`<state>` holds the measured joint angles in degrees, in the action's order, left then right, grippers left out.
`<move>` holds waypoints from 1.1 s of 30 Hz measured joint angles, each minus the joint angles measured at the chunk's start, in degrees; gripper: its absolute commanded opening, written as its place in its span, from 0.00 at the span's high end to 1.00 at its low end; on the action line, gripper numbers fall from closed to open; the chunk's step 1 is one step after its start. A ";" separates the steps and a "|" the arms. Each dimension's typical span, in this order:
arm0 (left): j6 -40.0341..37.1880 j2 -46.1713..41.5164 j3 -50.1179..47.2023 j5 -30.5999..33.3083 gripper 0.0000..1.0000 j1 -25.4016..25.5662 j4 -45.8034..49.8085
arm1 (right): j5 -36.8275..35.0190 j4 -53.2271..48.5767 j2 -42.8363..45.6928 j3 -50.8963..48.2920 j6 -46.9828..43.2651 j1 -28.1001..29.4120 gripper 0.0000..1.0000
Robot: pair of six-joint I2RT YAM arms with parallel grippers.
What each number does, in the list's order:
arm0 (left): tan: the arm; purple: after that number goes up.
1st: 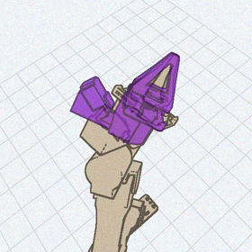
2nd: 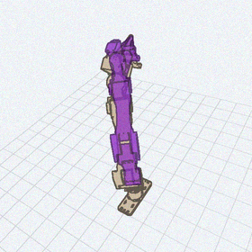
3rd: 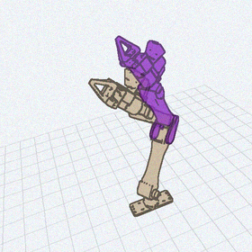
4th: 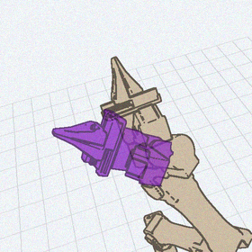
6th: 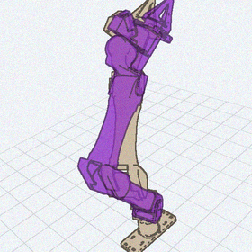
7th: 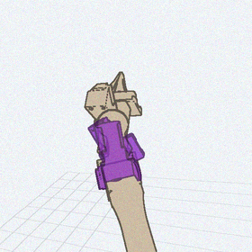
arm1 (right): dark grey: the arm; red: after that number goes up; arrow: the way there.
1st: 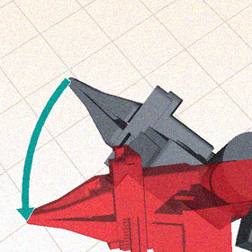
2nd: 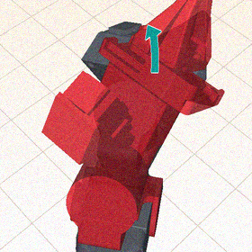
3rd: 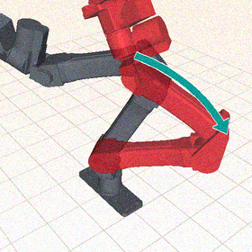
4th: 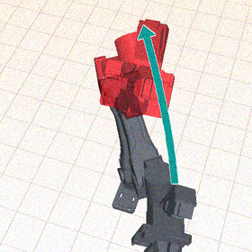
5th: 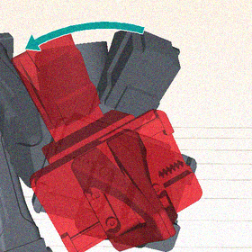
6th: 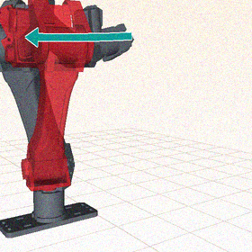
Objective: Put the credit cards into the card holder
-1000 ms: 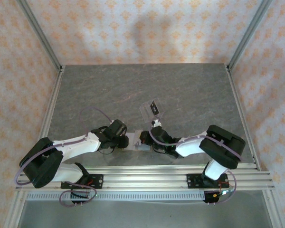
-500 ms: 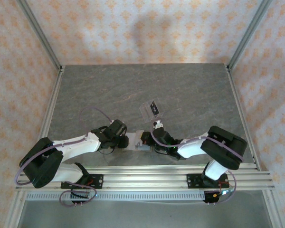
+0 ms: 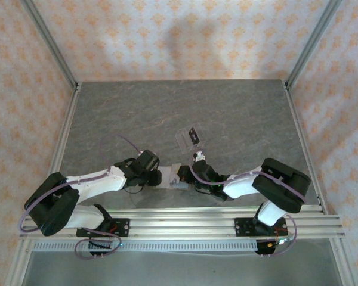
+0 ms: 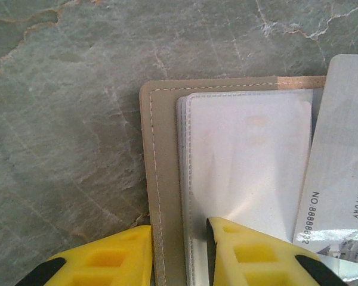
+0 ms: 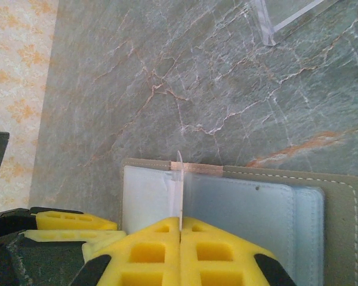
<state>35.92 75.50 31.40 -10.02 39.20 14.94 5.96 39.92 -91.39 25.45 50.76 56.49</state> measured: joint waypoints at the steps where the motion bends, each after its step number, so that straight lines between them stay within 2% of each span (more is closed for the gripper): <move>1: 0.00 0.00 0.00 0.00 0.71 0.00 0.00 | 0.00 0.00 0.00 -0.02 0.00 0.00 1.00; 33: 0.00 0.02 0.04 0.00 0.72 0.02 0.13 | -0.17 0.11 0.00 -0.98 -1.53 0.00 1.00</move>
<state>35.92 75.53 31.44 -10.02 39.22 15.07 5.78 40.03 -91.39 24.47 49.23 56.49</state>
